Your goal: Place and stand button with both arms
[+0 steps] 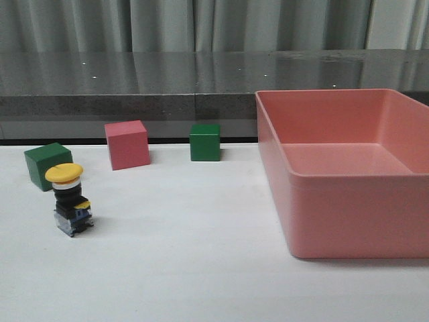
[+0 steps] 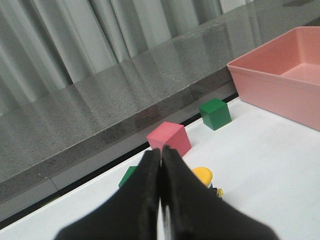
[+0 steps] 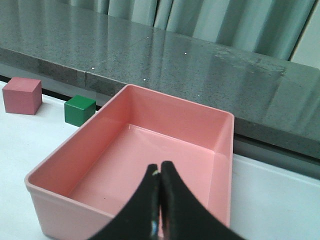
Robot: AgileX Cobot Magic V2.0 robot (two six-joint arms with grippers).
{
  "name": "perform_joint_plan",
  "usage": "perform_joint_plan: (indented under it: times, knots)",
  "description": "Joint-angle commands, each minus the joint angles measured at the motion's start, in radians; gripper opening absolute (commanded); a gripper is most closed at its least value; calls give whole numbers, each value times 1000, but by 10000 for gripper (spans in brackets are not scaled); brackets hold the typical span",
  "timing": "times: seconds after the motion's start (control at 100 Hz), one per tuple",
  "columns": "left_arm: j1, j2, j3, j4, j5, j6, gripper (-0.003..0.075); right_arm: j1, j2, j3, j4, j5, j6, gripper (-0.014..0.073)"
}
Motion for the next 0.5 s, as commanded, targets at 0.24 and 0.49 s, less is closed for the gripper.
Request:
perform_joint_plan:
  times: [0.24, 0.49]
  knots:
    - [182, -10, 110, 89, -280, -343, -20, -7, 8, -29, 11, -74, 1, -61]
    - [342, -106, 195, 176, -293, -531, -20, -7, 8, -29, 11, -74, 1, -61]
